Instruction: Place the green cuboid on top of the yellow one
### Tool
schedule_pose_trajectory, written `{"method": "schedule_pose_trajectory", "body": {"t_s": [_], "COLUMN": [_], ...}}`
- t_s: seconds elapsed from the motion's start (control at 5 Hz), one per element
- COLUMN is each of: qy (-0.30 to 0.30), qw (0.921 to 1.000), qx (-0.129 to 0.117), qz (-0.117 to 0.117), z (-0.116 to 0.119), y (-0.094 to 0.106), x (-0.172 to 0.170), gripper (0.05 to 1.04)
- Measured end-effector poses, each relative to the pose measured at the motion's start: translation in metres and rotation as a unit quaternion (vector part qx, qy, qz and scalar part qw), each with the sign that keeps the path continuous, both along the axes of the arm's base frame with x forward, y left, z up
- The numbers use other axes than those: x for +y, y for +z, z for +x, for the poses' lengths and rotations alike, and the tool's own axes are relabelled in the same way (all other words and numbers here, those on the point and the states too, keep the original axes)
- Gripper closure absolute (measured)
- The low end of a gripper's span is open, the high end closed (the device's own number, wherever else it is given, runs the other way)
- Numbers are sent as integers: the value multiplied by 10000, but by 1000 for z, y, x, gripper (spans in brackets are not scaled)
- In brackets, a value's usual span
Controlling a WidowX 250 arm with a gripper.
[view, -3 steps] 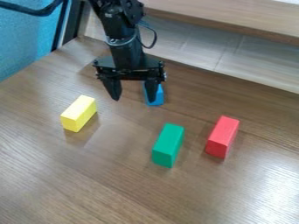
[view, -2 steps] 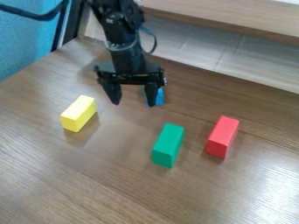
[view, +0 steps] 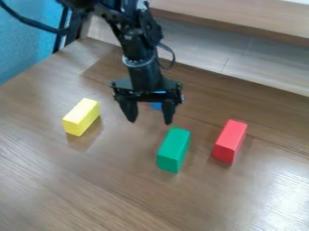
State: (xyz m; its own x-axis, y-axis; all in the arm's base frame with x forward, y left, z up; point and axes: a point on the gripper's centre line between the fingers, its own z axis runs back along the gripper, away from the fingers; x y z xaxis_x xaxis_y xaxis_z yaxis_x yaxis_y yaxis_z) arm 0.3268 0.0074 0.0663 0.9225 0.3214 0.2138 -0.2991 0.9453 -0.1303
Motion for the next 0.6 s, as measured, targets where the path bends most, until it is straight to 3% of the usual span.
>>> {"method": "schedule_pose_trajectory", "body": {"t_s": [0.6], "qy": [-455], "qw": [9981], "qx": [-137], "qz": [-400], "z": [-4], "y": [-4], "x": [-42], "gripper": [83]}}
